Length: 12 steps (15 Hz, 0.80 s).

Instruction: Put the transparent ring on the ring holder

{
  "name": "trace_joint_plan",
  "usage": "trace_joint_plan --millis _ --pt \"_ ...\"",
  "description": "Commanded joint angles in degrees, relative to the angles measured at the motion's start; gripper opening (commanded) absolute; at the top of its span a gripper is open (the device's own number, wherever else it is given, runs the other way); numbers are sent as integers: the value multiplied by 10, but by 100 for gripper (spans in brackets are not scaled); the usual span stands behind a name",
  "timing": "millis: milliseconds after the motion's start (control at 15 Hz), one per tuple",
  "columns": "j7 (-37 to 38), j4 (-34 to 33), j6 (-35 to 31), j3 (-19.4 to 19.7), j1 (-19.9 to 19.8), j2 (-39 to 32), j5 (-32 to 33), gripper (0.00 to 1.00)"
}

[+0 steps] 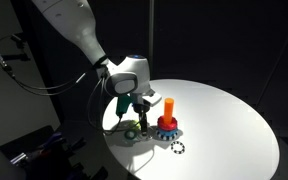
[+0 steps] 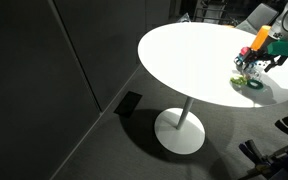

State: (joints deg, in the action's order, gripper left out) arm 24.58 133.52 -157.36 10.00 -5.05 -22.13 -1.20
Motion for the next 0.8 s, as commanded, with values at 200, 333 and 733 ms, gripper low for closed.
trace_joint_plan --millis 200,333,733 --pt "-19 -2 -28 9 4 -22 -18 100" --pt "-18 2 -38 10 7 -24 -19 100" --pt "-21 21 -80 7 12 -28 -26 100"
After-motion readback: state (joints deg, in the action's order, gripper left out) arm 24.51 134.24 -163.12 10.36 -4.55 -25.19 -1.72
